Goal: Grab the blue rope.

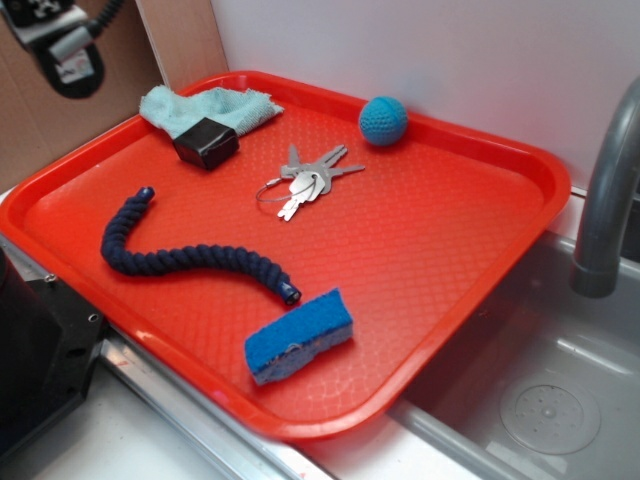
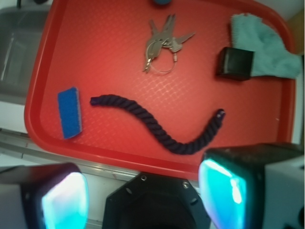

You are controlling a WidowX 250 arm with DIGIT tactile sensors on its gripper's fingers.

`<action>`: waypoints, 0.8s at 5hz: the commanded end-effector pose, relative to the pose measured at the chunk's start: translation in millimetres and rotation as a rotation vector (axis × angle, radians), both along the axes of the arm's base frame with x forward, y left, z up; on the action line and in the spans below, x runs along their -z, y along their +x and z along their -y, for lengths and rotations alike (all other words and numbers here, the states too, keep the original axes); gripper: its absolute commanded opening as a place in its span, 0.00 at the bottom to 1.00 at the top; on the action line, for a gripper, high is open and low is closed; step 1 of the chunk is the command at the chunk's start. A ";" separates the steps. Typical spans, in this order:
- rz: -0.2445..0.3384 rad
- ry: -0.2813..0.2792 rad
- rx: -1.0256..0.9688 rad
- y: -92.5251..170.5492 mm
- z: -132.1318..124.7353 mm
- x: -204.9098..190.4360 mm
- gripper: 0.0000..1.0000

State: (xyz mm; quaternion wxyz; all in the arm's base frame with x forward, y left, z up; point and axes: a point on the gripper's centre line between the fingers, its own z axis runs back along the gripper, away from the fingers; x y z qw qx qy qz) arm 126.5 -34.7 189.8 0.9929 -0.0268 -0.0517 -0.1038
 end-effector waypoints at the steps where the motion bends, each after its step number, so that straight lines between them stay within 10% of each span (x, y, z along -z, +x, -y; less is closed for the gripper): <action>1: 0.008 -0.003 0.003 3.0 2.0 -3.4 1.00; 3: 0.222 -0.060 0.498 3.2 -4.1 39.3 1.00; 4: 0.174 -0.082 0.640 13.8 -4.5 64.5 1.00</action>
